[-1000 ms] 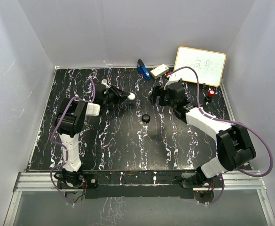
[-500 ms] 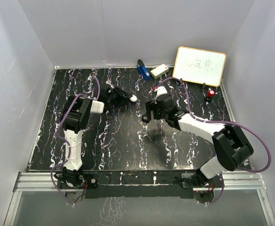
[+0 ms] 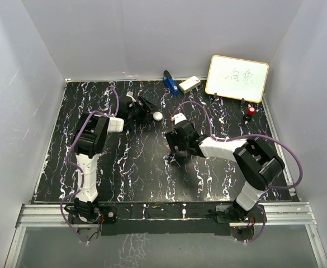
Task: Insert the wireless bluetooth earbuds into the charging case
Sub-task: Place the charging case at the center of the board, then pick up the charging case at the center of the board.
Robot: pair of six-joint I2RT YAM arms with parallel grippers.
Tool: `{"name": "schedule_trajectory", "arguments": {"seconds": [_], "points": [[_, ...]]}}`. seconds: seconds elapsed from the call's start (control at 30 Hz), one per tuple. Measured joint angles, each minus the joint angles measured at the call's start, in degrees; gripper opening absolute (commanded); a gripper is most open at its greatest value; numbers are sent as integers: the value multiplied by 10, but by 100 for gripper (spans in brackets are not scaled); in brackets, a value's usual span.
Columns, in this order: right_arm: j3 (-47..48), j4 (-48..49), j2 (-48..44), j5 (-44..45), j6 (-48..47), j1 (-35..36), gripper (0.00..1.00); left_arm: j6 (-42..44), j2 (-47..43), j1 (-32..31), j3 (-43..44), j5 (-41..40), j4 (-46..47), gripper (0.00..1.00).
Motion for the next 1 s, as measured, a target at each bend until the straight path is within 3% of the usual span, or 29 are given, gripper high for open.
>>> {"name": "schedule_trajectory", "arguments": {"seconds": [0.47, 0.7, 1.0], "points": [[31, 40, 50, -8, -47, 0, 77, 28, -114, 21, -99, -14, -50, 69], [36, 60, 63, -26, -48, -6, 70, 34, -184, 27, -136, -13, -51, 70], [36, 61, 64, -39, -48, -12, 56, 37, -195, 27, -137, -9, -54, 70]]}}
